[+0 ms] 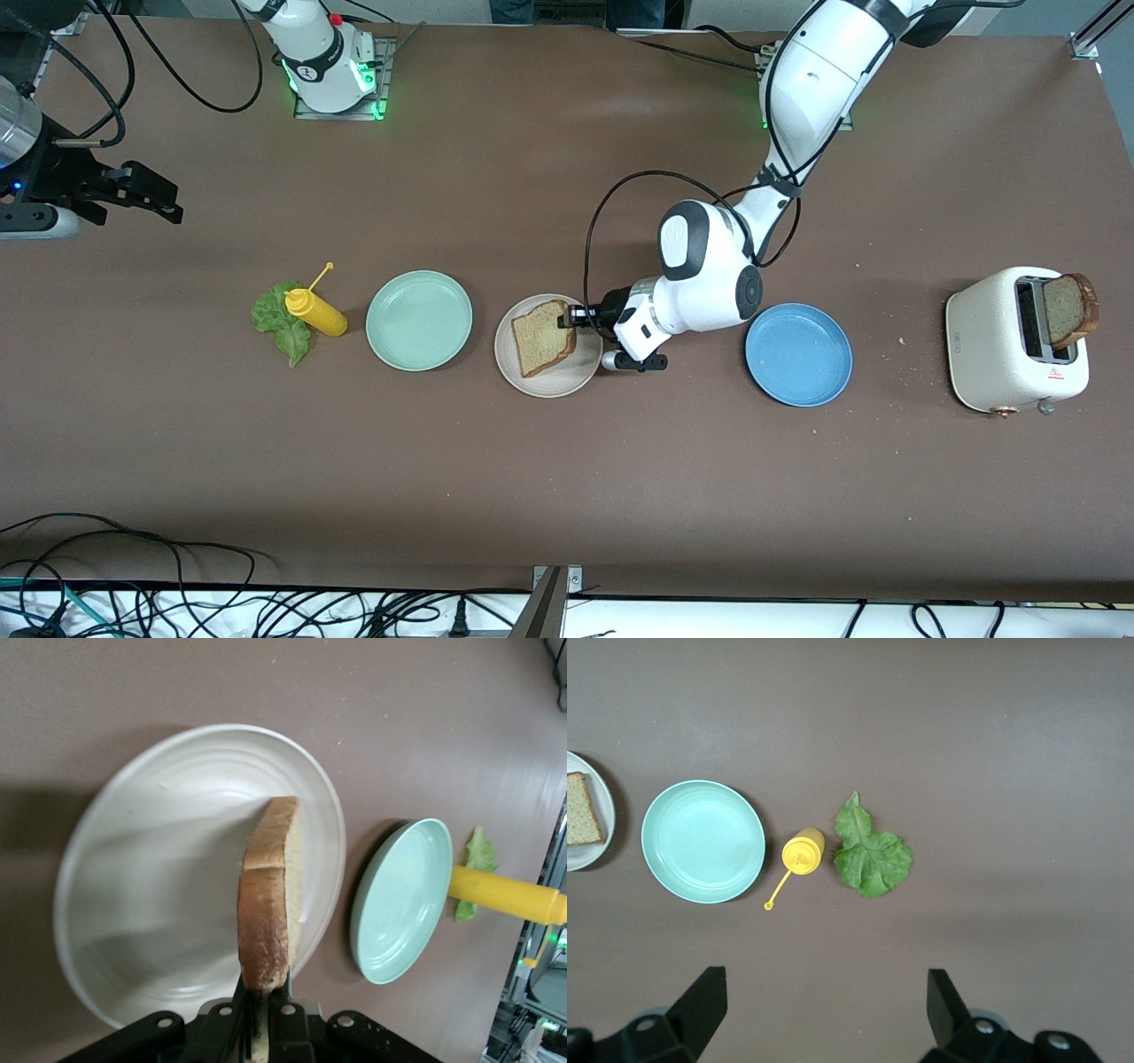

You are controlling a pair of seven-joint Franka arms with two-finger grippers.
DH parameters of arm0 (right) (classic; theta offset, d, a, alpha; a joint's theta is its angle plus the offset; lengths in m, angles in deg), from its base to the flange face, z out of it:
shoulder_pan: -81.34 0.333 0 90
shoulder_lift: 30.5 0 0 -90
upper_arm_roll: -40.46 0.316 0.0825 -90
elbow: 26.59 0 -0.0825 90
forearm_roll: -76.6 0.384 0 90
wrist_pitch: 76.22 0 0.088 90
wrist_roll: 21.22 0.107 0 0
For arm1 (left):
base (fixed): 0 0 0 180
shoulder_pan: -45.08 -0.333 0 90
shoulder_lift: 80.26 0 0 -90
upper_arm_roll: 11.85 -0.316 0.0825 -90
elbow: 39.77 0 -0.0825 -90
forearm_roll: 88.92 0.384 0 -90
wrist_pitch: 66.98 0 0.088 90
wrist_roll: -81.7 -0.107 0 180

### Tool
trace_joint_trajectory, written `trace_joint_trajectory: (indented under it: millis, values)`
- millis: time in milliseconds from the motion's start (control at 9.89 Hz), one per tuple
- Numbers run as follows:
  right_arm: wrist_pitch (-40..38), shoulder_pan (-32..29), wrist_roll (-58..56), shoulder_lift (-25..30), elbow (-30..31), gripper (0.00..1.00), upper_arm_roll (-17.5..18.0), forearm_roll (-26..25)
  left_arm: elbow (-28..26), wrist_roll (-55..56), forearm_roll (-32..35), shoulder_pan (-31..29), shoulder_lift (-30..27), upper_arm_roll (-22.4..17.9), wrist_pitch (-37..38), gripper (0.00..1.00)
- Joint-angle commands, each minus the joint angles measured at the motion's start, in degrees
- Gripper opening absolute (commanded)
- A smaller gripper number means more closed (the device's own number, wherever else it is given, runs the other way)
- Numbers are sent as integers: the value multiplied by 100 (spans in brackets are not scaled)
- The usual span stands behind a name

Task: Make sandwich on beige plate with both arms
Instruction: 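Release the bread on the beige plate and raise the left gripper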

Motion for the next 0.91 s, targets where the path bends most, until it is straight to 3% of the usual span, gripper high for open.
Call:
trace_joint_trajectory:
  millis: [0, 809]
  values:
    - [-75, -14, 45, 74, -9, 100, -14, 91, 40, -236, -163, 45, 97, -64, -57, 100]
    - [-189, -14, 45, 65, -9, 100, -23, 100, -136, -253, -119, -87, -324, -432, 40, 100]
